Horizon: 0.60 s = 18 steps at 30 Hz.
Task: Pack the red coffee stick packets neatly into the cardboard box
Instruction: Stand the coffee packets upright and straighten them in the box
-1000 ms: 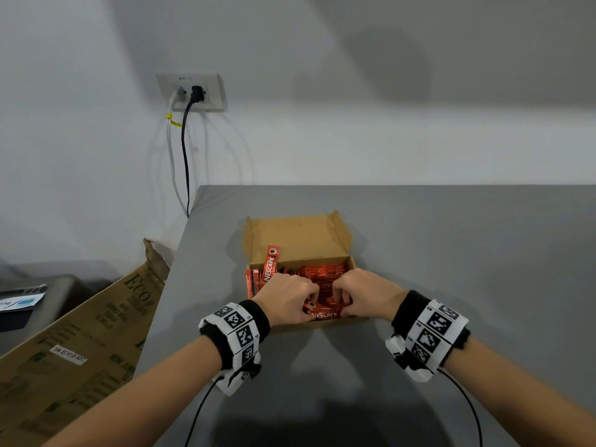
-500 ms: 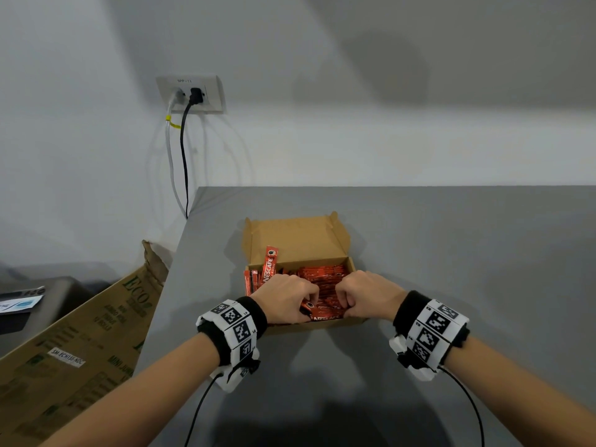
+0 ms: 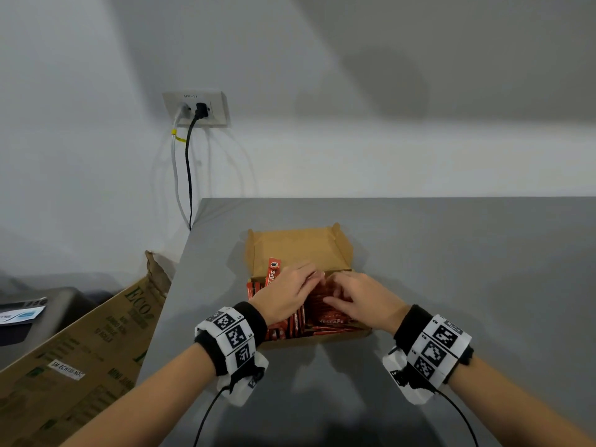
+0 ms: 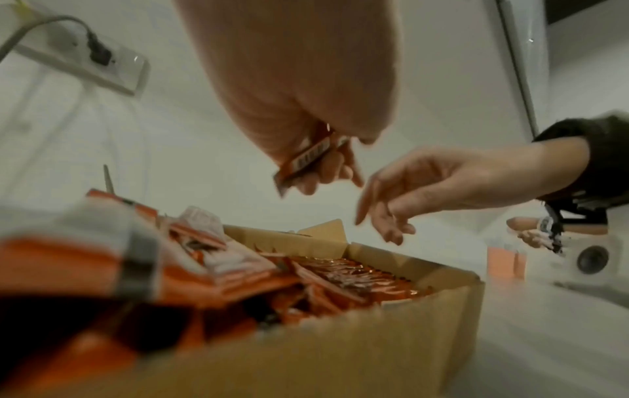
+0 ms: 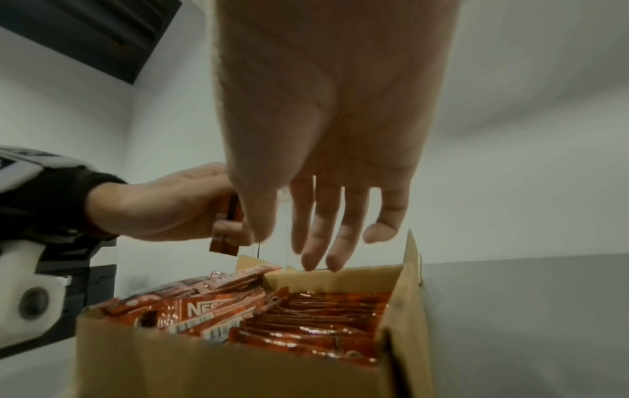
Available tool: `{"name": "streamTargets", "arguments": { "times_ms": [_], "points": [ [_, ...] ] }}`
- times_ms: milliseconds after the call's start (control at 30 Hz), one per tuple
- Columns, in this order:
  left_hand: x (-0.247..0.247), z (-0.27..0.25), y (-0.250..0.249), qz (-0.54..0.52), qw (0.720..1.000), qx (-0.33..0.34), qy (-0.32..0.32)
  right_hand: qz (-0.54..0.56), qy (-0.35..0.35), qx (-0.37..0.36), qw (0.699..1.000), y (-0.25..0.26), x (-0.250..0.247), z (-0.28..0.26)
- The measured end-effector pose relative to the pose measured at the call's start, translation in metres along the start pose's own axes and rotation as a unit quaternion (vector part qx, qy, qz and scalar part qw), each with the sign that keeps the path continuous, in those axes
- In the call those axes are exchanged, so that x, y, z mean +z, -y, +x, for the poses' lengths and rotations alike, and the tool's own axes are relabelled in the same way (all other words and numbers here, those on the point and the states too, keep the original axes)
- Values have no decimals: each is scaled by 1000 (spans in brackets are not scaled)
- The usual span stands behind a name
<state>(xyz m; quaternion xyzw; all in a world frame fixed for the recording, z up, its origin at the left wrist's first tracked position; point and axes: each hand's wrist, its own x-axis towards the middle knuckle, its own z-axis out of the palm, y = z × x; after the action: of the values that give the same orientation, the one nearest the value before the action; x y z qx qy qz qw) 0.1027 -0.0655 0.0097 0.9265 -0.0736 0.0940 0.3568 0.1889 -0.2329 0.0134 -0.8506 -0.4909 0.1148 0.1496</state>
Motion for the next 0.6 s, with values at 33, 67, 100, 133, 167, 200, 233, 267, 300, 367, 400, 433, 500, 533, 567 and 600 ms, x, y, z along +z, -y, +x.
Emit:
{"name": "streamTargets", "arguments": {
  "times_ms": [33,67,100,133,167,200,233,267,300,367,400,433,500,533,567,600],
  "points": [
    [2,-1,-3,-27,1000,0,-9,8,-2,-7,1000,4,2,3],
    [4,-1,-4,-47,999,1,-12,22,10,-13,1000,8,4,6],
    [6,-2,-4,-61,998,2,-15,51,22,-18,998,11,7,9],
    [7,-2,-3,-67,997,4,-26,94,26,-21,995,16,8,12],
    [7,-3,0,-67,997,7,-43,137,17,-24,990,17,10,14],
    [6,-3,2,-66,996,7,-59,170,2,-24,985,19,8,16],
    [5,-4,4,-74,995,5,-65,189,-13,-29,982,19,7,18],
    [4,-4,4,-90,994,0,-61,190,-20,-33,981,19,5,18],
    [3,-4,3,-110,993,-8,-49,188,-23,-43,981,20,5,19],
    [1,-4,4,-152,988,-34,-3,181,-4,-51,982,21,2,20],
    [1,-3,6,-158,986,-43,9,179,6,-46,983,22,0,19],
    [1,-3,8,-149,988,-48,-1,193,13,-45,980,19,-1,20],
    [-1,-3,10,-151,984,-75,-64,206,9,-22,978,12,-3,21],
    [-3,-4,10,-178,975,-96,-95,194,5,-13,981,10,-6,21],
    [-3,-5,11,-214,963,-114,-120,181,5,-9,983,5,-6,21],
    [-4,-6,12,-250,950,-128,-134,162,11,2,987,4,-6,21]
  ]
}}
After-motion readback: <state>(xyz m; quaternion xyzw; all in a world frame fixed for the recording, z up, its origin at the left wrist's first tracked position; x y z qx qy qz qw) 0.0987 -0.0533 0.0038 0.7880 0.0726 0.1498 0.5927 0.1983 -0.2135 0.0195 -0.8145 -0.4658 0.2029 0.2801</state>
